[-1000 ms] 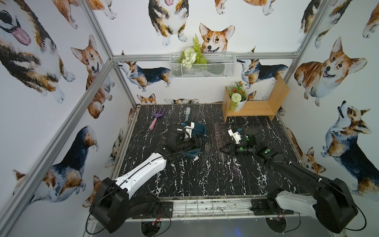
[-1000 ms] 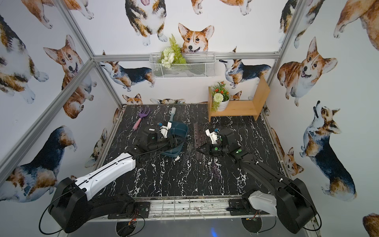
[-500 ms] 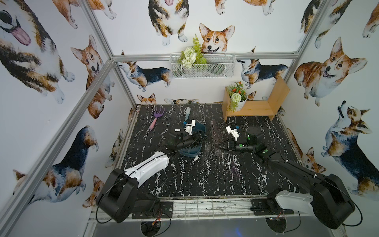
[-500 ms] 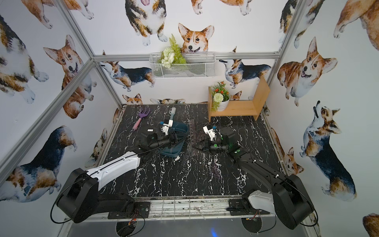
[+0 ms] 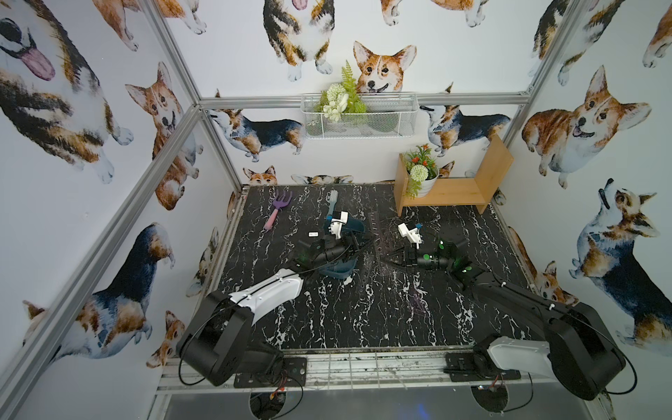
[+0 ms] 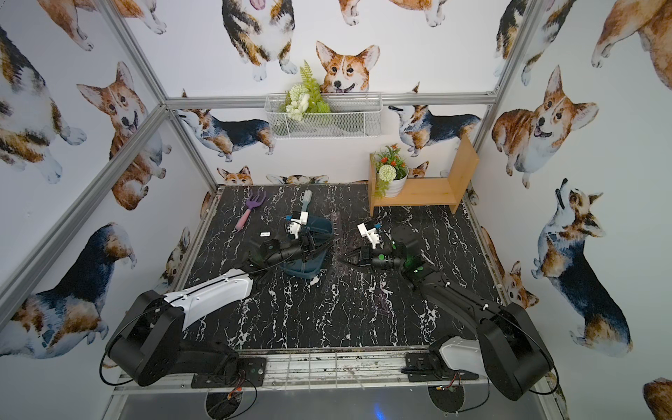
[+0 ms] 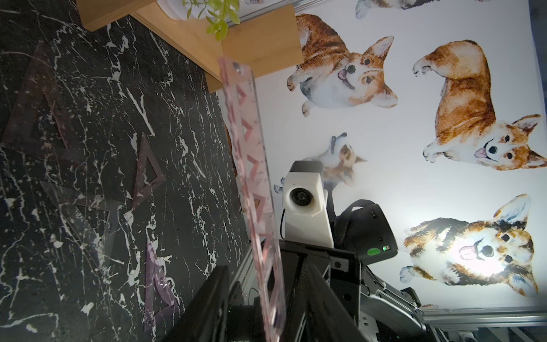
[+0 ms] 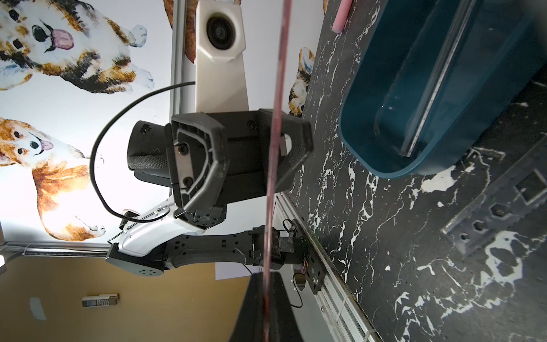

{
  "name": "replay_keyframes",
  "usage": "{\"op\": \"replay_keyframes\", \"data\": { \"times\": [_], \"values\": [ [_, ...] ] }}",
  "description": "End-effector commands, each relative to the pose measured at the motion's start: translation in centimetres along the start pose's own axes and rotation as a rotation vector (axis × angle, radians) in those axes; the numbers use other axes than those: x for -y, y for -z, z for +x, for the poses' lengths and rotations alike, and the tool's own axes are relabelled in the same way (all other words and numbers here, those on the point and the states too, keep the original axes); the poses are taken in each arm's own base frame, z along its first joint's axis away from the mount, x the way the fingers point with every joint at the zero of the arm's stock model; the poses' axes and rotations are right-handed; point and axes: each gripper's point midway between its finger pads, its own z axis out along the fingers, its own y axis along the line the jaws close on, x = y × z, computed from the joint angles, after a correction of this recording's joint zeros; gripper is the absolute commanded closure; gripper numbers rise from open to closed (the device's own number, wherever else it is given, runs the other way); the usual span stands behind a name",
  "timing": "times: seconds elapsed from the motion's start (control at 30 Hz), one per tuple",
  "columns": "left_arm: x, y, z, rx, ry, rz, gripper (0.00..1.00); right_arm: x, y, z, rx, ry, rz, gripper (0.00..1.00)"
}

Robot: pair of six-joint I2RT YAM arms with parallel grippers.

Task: Put the scattered rulers into the storage box
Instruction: Pick up the ruler from the center of the board.

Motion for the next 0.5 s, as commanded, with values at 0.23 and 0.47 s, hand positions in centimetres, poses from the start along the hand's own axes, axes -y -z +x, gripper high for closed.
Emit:
{"op": "replay_keyframes", "data": {
  "times": [0.23,0.47],
  "values": [
    [1.43,0.0,-0.19,-0.003,-0.028,0.054,0.67,-1.34,-0.55,0.47,-0.028,0.034,-0.058,1.0],
    [1.35,-0.01,-0.08,-0.008,-0.022,0.056,0.92,-0.81,-0.66,0.48,-0.033,0.034,-0.033,1.0]
  ]
}}
